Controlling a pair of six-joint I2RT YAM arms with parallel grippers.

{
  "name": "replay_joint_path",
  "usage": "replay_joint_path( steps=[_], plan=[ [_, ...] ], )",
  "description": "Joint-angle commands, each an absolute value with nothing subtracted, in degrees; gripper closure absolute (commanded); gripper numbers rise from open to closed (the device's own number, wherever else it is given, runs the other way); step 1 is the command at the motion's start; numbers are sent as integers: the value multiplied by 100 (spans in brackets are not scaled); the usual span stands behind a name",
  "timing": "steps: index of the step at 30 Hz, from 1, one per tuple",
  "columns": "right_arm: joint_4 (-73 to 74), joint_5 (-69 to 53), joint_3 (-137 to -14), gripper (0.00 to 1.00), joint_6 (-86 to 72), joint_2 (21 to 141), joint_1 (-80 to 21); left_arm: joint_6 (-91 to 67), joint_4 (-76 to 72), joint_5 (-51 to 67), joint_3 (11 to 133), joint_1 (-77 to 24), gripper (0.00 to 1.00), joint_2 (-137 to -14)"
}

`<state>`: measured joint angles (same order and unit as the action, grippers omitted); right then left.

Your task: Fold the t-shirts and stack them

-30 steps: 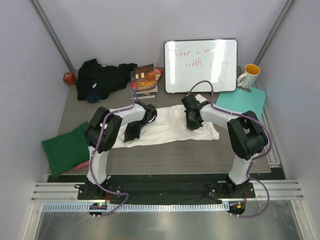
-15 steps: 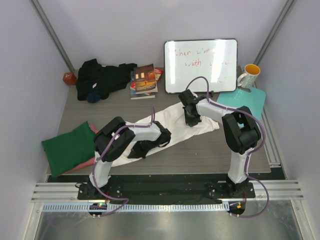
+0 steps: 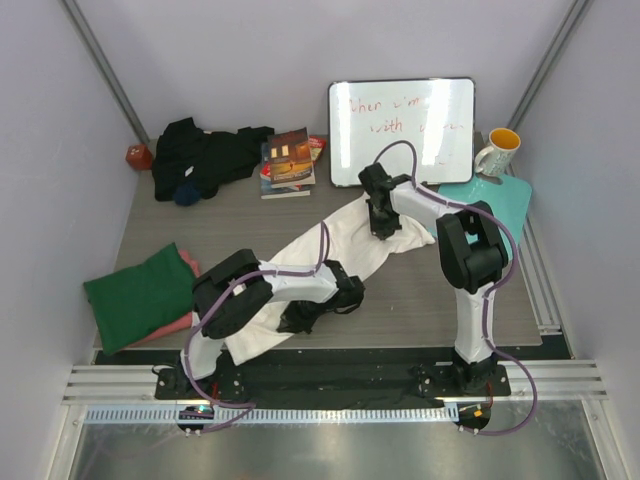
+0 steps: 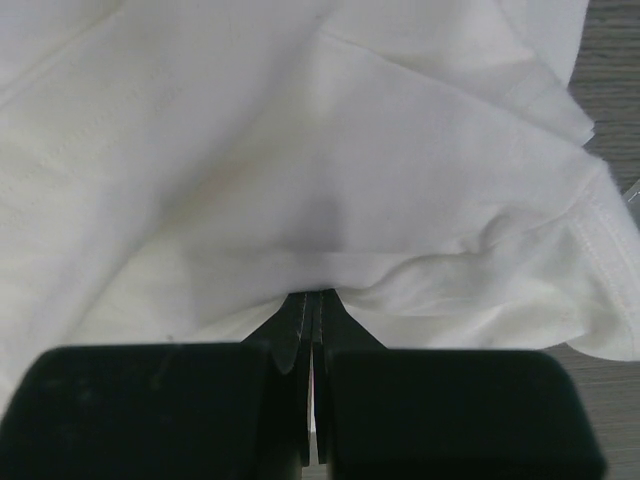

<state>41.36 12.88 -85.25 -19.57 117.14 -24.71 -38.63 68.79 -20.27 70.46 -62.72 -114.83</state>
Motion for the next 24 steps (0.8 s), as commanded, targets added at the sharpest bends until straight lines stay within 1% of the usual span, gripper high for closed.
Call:
replay_joint_path(
  steps=[1, 5, 7, 8, 9, 13, 17, 18, 19, 20, 24],
  plan=[
    [3999, 1529, -8745, 99, -1706, 12102, -2312, -4377, 6223, -1415, 7504, -6600, 100, -11750],
    [4086, 1573, -8842, 99, -1582, 12085, -2312, -4543, 6284, -1529, 7787, -6680, 100, -11944],
    [4131, 1573, -8746, 98, -1591, 11796, -2303, -4605, 6424, -1739, 7866, -6688, 100, -11901],
    [4131, 1582, -8676, 93, -1617, 11664, -2311, -4632, 6486, -1949, 7884, -6688, 100, -11866],
    [4131, 1599, -8536, 90, -1626, 11341, -2312, -4632, 6582, -2038, 7884, -6680, 100, -11830],
    [4140, 1854, -8236, 86, -1687, 10557, -2312, -4527, 6706, -2206, 7875, -6662, 100, -11584],
    [4149, 2397, -7999, 77, -1723, 10011, -2312, -4456, 6881, -2311, 7858, -6653, 99, -11208],
    [4148, 2486, -7911, 76, -1775, 9950, -2303, -4456, 6917, -2407, 7866, -6653, 97, -11110],
    [4157, 2574, -7875, 76, -1819, 9906, -2303, -4473, 6952, -2452, 7901, -6645, 91, -10996],
    [4157, 2610, -7823, 76, -1845, 9905, -2294, -4482, 6996, -2504, 7919, -6618, 88, -10882],
    [4122, 2689, -7533, 76, -2030, 10019, -2276, -4465, 6874, -2558, 7920, -6381, 81, -10145]
  ],
)
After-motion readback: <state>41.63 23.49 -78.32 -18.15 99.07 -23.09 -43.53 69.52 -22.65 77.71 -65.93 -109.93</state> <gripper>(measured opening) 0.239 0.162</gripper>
